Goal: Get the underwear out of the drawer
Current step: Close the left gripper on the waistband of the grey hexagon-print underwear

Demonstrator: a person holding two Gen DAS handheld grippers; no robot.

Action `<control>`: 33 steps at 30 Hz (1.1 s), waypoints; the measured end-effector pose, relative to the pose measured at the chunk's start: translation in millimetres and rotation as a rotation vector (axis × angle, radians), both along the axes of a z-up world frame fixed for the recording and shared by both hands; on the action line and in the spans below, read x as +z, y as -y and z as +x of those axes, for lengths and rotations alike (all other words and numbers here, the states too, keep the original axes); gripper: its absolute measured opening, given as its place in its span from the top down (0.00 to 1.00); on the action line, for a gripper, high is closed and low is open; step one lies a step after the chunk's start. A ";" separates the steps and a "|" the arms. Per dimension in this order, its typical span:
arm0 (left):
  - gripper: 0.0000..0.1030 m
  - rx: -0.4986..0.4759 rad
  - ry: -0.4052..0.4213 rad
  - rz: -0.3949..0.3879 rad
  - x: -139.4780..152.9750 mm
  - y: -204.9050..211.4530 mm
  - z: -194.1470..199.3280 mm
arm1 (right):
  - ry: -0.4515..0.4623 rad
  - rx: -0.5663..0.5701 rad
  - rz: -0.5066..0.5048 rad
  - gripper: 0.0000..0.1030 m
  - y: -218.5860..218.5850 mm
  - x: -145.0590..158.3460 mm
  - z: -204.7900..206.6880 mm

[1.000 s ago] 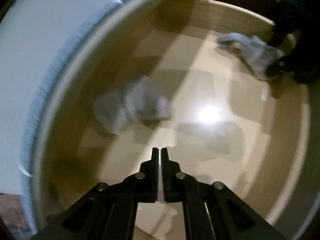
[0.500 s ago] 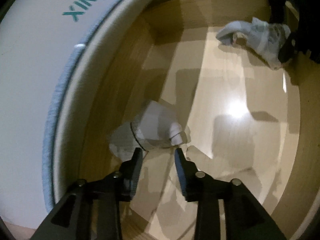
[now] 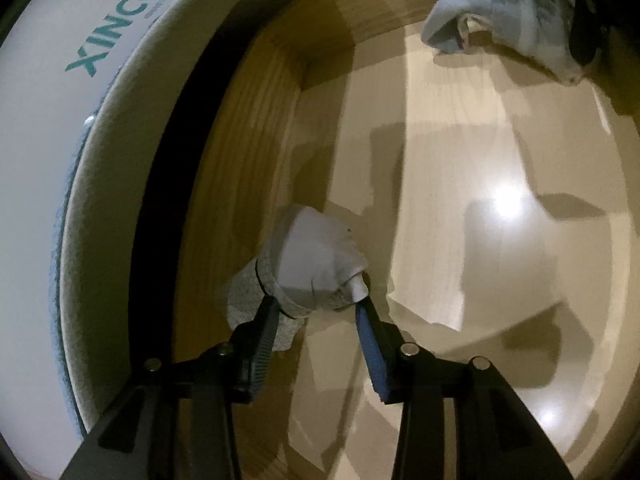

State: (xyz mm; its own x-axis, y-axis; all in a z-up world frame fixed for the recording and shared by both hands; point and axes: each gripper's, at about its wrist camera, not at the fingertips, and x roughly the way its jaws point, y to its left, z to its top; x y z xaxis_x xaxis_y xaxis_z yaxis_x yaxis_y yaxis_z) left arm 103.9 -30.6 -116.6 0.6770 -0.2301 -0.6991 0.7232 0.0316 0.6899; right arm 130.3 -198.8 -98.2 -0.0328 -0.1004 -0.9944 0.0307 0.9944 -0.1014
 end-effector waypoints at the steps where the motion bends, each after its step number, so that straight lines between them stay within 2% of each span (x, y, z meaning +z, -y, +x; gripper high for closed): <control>1: 0.59 -0.004 0.005 0.002 -0.2 -1.3 -0.8 | 0.000 0.000 0.000 0.61 0.0 0.0 0.0; 4: 0.59 -0.016 0.028 -0.009 -3.3 -2.7 -10.6 | 0.000 0.001 0.000 0.61 -0.1 0.3 0.2; 6: 0.59 -0.026 0.077 -0.005 3.9 -14.2 -27.7 | 0.000 0.000 0.000 0.61 -0.1 0.4 0.2; 8: 0.58 -0.048 0.117 0.001 -1.1 -12.9 -33.7 | 0.000 0.001 -0.001 0.61 0.1 0.4 0.1; 17: 0.54 -0.086 0.166 0.044 2.6 -20.5 -32.2 | -0.001 0.000 -0.001 0.61 0.5 1.4 0.6; 18: 0.54 -0.096 0.177 0.054 -6.1 -9.7 -28.5 | -0.001 0.000 -0.001 0.61 0.3 1.4 0.6; 22: 0.54 -0.136 0.243 0.083 -12.1 -8.8 -36.8 | -0.002 -0.001 -0.002 0.61 0.3 1.8 0.8; 30: 0.55 -0.206 0.254 0.090 -3.5 -18.5 -57.9 | -0.002 -0.001 -0.003 0.61 1.3 1.5 0.1; 33: 0.61 -0.218 0.253 0.093 -8.5 -14.0 -56.0 | -0.002 -0.001 -0.003 0.61 1.1 1.6 0.1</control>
